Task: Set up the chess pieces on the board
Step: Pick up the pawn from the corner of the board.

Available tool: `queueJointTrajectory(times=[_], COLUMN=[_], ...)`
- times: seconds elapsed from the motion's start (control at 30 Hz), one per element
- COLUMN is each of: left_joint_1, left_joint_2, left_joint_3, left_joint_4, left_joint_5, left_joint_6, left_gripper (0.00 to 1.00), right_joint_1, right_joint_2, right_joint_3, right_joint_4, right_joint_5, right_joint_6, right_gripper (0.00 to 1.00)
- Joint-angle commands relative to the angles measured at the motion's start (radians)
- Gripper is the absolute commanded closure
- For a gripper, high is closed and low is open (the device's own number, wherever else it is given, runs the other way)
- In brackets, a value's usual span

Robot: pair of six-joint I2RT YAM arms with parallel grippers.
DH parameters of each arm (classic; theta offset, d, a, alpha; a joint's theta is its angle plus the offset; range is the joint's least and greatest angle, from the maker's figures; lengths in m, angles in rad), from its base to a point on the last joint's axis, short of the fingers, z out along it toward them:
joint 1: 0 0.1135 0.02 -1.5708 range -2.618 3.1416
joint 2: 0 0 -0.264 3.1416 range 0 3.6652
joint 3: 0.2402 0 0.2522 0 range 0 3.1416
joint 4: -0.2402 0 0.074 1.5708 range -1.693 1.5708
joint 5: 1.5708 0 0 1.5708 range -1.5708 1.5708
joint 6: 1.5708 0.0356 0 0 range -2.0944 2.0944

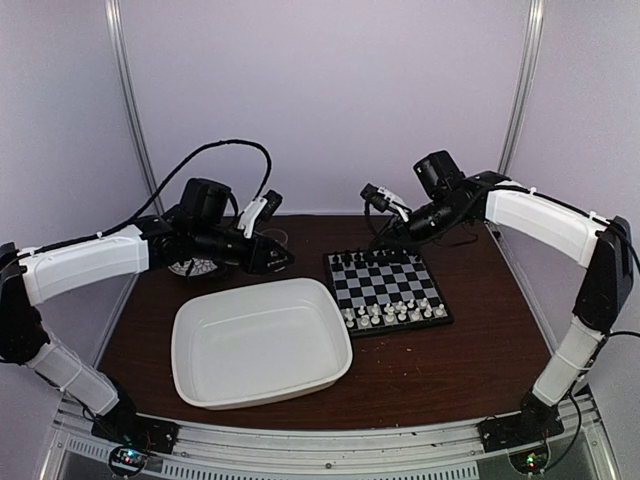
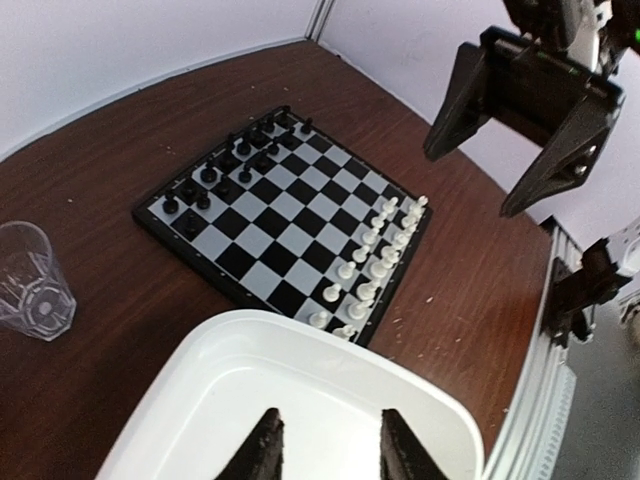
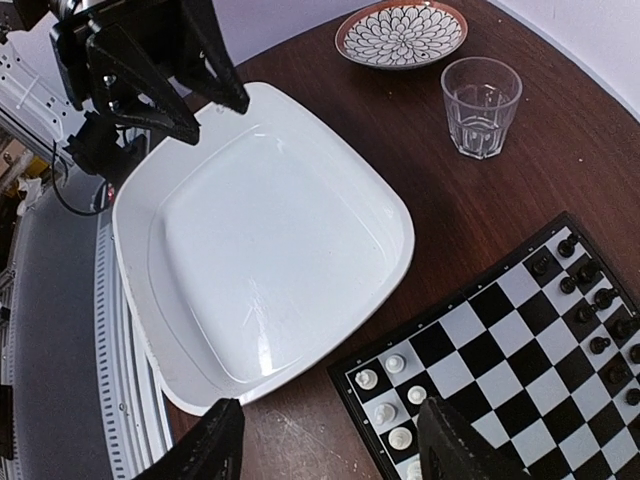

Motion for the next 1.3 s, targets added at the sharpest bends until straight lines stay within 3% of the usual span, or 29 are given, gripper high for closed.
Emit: queueJointTrajectory(times=[0.0, 0.2, 0.3, 0.57, 0.73, 1.0, 1.27], left_joint_1=[0.000, 0.000, 0.000, 0.000, 0.000, 0.000, 0.000], left_joint_2=[0.027, 0.035, 0.030, 0.019, 0.050, 0.070, 0.061], left_joint_3=[0.072, 0.093, 0.106, 0.113, 0.124, 0.135, 0.103], left_joint_4=[-0.084, -0.101, -0.126, -0.126, -0.110, -0.110, -0.082], left_joint_5=[-0.105, -0.099, -0.106, -0.114, -0.088, -0.067, -0.081], left_joint_6=[0.088, 0.103, 0.115, 0.136, 0.135, 0.140, 0.138], left_gripper=[0.61, 0.59, 0.59, 0.58, 0.58, 0.58, 0.58], right_joint_1=[-0.025, -0.133, -0.184, -0.420, -0.564, -0.850, -1.094], right_joint_2=[-0.073, -0.152, -0.217, -0.450, -0.532, -0.507, -0.514], right_joint_3=[0.013, 0.020, 0.004, -0.180, -0.294, -0.446, -0.655], right_joint_4=[-0.090, -0.196, -0.303, -0.568, -0.636, -0.826, -0.762], right_joint_5=[0.080, 0.148, 0.258, 0.561, 0.686, 0.830, 1.074], right_joint_6=[-0.085, -0.117, -0.164, -0.332, -0.387, -0.492, -0.607], right_gripper=[0.37, 0.37, 0.38, 0.41, 0.43, 0.49, 0.51])
